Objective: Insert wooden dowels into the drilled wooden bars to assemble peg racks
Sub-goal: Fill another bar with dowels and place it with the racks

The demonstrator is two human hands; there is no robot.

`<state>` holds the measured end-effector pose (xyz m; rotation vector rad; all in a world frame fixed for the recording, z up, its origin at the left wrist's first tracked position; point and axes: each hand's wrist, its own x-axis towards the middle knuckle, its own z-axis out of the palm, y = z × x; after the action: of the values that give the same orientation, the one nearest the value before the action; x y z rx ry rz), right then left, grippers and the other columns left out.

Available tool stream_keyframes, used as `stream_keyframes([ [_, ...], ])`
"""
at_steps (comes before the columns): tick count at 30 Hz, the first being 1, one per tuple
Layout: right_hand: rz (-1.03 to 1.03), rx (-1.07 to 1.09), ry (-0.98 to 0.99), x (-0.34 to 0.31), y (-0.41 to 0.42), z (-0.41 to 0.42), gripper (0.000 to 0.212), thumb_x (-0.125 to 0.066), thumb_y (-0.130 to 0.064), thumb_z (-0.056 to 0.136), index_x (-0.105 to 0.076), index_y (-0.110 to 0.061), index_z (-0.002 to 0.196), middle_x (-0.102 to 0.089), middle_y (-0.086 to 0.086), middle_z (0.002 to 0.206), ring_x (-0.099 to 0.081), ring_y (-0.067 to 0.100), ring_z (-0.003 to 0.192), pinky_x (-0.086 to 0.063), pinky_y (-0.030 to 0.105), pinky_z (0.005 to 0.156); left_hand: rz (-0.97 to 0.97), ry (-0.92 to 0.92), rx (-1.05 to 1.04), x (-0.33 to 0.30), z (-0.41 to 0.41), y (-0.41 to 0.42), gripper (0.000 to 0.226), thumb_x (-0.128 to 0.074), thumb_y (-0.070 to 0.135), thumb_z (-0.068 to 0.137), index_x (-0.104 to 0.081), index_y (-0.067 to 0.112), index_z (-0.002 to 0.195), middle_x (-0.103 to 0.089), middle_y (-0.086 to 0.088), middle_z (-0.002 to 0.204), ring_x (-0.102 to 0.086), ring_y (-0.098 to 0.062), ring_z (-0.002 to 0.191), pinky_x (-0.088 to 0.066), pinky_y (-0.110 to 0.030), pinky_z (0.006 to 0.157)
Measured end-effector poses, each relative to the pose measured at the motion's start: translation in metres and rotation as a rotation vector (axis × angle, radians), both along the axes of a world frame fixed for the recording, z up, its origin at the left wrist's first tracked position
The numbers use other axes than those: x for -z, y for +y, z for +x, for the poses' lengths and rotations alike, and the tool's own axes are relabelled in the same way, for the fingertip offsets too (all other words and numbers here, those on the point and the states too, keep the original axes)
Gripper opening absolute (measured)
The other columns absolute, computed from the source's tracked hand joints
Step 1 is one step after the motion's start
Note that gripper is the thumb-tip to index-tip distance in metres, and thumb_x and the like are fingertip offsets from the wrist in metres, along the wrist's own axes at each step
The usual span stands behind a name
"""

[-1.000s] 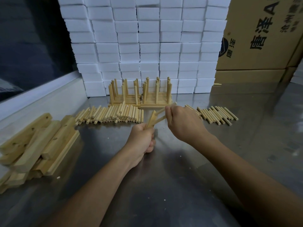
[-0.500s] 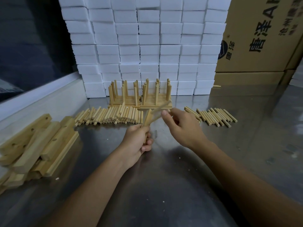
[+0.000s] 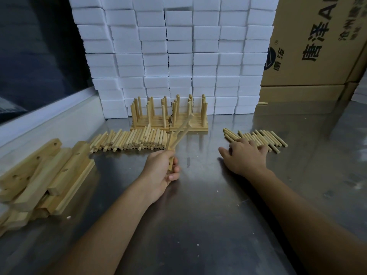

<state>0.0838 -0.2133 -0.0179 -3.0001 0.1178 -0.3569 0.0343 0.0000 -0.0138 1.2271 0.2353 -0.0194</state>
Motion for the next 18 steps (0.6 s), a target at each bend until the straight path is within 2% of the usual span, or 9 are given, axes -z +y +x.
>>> stream_keyframes([
  [4, 0.135, 0.046, -0.099, -0.002, -0.001, -0.001, 0.028, -0.050, -0.037, 0.099, -0.065, -0.015, 0.089, -0.062, 0.006, 0.099, -0.057, 0.027, 0.095, -0.036, 0.048, 0.100, -0.009, 0.002, -0.002, 0.001, 0.001, 0.001, 0.009, -0.048, 0.007, 0.101, -0.055, 0.002, 0.099, -0.046, -0.008, 0.070, -0.043, -0.012, 0.044, -0.025, -0.019, 0.031],
  [5, 0.155, 0.047, -0.114, -0.002, -0.001, -0.002, 0.020, -0.055, -0.031, 0.097, -0.065, -0.016, 0.088, -0.064, 0.005, 0.097, -0.057, 0.025, 0.089, -0.040, 0.045, 0.096, -0.016, 0.001, 0.000, 0.001, 0.001, 0.001, 0.010, -0.048, 0.010, 0.102, -0.056, 0.004, 0.100, -0.046, -0.007, 0.071, -0.042, -0.012, 0.045, -0.025, -0.019, 0.031],
  [7, 0.215, 0.036, -0.121, -0.003, -0.001, -0.002, 0.008, -0.061, -0.021, 0.094, -0.066, -0.018, 0.099, -0.068, 0.004, 0.101, -0.059, 0.025, 0.089, -0.046, 0.040, 0.088, -0.033, -0.005, 0.014, -0.001, 0.000, 0.002, 0.013, -0.048, 0.017, 0.103, -0.057, 0.009, 0.108, -0.047, -0.007, 0.072, -0.041, -0.011, 0.046, -0.025, -0.019, 0.031],
  [9, 0.251, 0.011, -0.073, -0.003, 0.002, -0.003, 0.023, -0.063, -0.014, 0.092, -0.062, -0.016, 0.115, -0.065, 0.007, 0.111, -0.060, 0.027, 0.099, -0.048, 0.037, 0.081, -0.045, -0.013, 0.030, -0.002, -0.002, 0.002, 0.016, -0.047, 0.023, 0.104, -0.057, 0.016, 0.115, -0.049, -0.007, 0.071, -0.040, -0.012, 0.045, -0.024, -0.018, 0.030],
  [10, 0.240, -0.011, -0.048, -0.001, 0.003, -0.002, 0.026, -0.062, -0.014, 0.092, -0.059, -0.013, 0.118, -0.061, 0.010, 0.115, -0.057, 0.028, 0.102, -0.048, 0.038, 0.082, -0.042, -0.014, 0.037, -0.002, -0.002, 0.002, 0.017, -0.047, 0.024, 0.104, -0.057, 0.019, 0.117, -0.048, -0.006, 0.068, -0.039, -0.011, 0.044, -0.023, -0.018, 0.030],
  [13, 0.267, -0.086, -0.060, 0.000, 0.008, 0.000, 0.022, -0.059, -0.014, 0.093, -0.054, -0.011, 0.114, -0.049, 0.012, 0.119, -0.049, 0.028, 0.100, -0.045, 0.038, 0.083, -0.033, -0.006, 0.076, -0.005, -0.005, 0.002, 0.014, -0.046, 0.025, 0.105, -0.056, 0.020, 0.113, -0.044, -0.002, 0.061, -0.034, -0.010, 0.041, -0.019, -0.016, 0.029],
  [16, 0.428, -0.152, -0.165, -0.002, 0.014, -0.001, 0.018, -0.051, -0.009, 0.095, -0.046, -0.013, 0.112, -0.052, 0.007, 0.106, -0.048, 0.021, 0.084, -0.039, 0.035, 0.069, -0.097, 0.037, 0.112, -0.010, -0.005, 0.001, 0.011, -0.042, 0.022, 0.103, -0.051, 0.017, 0.099, -0.041, 0.000, 0.056, -0.031, -0.009, 0.037, -0.015, -0.014, 0.029],
  [18, 0.499, -0.218, -0.247, -0.001, 0.016, -0.002, 0.027, -0.046, -0.009, 0.097, -0.044, -0.012, 0.123, -0.053, 0.000, 0.087, -0.048, 0.015, 0.073, -0.038, 0.033, 0.060, -0.145, 0.045, 0.117, -0.012, -0.005, 0.001, 0.011, -0.041, 0.022, 0.101, -0.048, 0.014, 0.098, -0.040, -0.001, 0.056, -0.030, -0.009, 0.037, -0.014, -0.015, 0.029],
])
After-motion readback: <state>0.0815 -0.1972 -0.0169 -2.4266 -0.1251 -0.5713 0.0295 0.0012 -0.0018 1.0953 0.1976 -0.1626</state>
